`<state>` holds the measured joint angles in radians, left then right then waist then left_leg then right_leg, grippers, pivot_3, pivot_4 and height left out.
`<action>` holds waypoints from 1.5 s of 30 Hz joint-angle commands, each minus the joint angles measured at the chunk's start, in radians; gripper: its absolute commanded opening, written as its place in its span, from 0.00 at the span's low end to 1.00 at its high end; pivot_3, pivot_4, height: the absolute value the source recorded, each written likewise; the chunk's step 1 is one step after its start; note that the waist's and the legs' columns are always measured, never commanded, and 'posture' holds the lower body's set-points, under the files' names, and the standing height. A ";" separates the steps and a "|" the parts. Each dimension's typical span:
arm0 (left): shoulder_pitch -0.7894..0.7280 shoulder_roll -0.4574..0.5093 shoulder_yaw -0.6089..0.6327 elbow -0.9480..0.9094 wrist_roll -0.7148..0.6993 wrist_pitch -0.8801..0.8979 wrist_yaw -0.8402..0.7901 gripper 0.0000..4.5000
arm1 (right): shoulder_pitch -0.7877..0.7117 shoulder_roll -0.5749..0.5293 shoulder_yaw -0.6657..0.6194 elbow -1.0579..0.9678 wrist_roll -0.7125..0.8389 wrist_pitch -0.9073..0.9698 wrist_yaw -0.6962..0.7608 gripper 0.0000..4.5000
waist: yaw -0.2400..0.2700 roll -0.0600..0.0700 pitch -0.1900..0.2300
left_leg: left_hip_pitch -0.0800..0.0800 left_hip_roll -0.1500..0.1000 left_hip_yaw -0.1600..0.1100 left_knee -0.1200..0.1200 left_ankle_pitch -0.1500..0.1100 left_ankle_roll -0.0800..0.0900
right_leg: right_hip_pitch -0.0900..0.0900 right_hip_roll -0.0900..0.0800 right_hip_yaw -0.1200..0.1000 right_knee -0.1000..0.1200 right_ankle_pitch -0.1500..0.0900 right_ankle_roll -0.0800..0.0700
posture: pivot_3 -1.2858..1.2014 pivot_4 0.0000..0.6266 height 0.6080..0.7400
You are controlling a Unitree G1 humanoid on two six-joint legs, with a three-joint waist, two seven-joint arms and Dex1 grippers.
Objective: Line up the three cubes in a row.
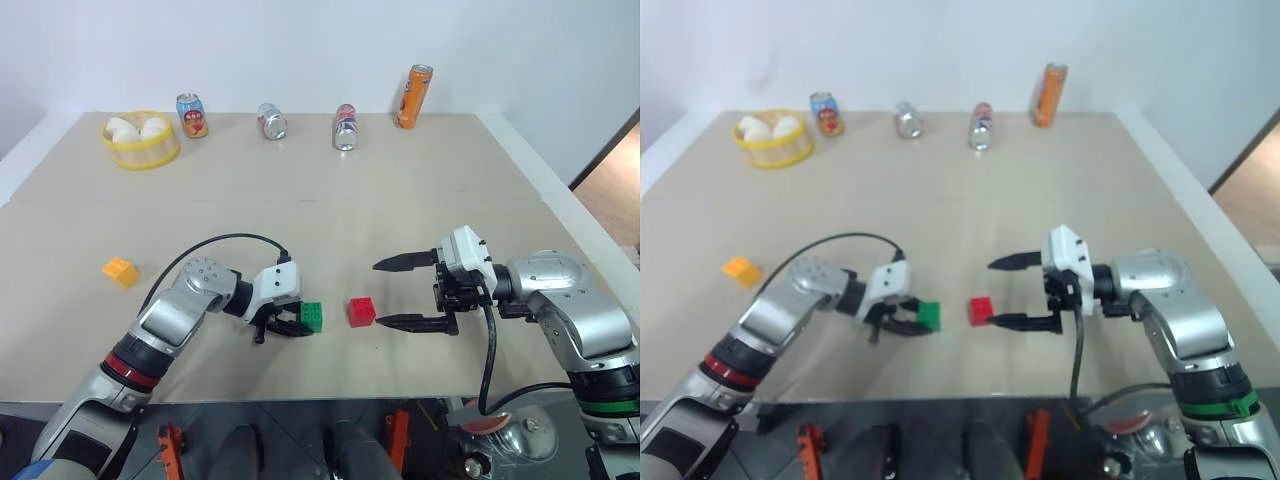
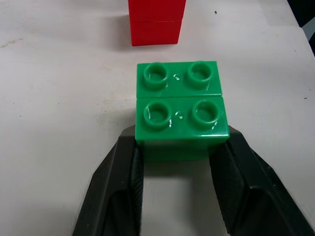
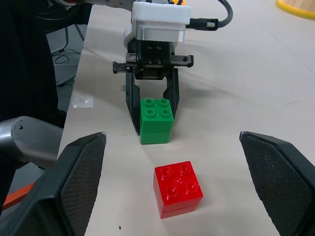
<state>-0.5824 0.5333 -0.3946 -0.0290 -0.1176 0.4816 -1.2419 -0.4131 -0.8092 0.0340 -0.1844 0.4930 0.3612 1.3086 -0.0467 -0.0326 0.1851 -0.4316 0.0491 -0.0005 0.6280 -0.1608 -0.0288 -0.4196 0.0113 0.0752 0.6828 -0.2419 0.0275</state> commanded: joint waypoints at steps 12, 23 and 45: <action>-0.002 0.015 0.047 -0.078 -0.062 -0.010 -0.002 0.99 | -0.041 -0.006 -0.015 0.012 0.007 -0.007 0.020 1.00 | 0.000 0.000 0.000 | 0.000 0.000 0.000 -0.001 0.000 0.000 | -0.001 0.000 0.000 0.000 0.000 0.000 | 0.52 0.24 1.00; 0.141 0.058 0.640 -0.327 -0.321 0.291 0.392 0.99 | -0.186 0.215 -0.059 0.004 0.126 0.052 -0.179 1.00 | -0.011 0.000 0.000 | 0.002 0.003 0.000 -0.003 0.000 0.000 | -0.001 0.002 0.000 0.000 0.003 0.004 | 0.52 0.24 1.00; 0.461 0.352 0.925 0.105 -0.274 0.017 0.349 0.99 | -0.316 0.457 0.134 0.179 0.002 -0.059 -0.123 1.00 | 0.001 -0.002 0.000 | 0.000 0.007 0.004 -0.008 -0.001 -0.002 | -0.005 0.000 -0.004 -0.001 -0.002 -0.006 | 0.52 0.24 1.00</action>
<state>-0.0993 0.8580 0.5382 0.0579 -0.3967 0.5377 -0.8828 -0.7081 -0.3572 0.1715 0.0066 0.4933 0.3201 1.1774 -0.0454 -0.0349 0.1849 -0.4318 0.0568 0.0034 0.6202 -0.1615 -0.0304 -0.4248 0.0112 0.0706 0.6818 -0.2439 0.0212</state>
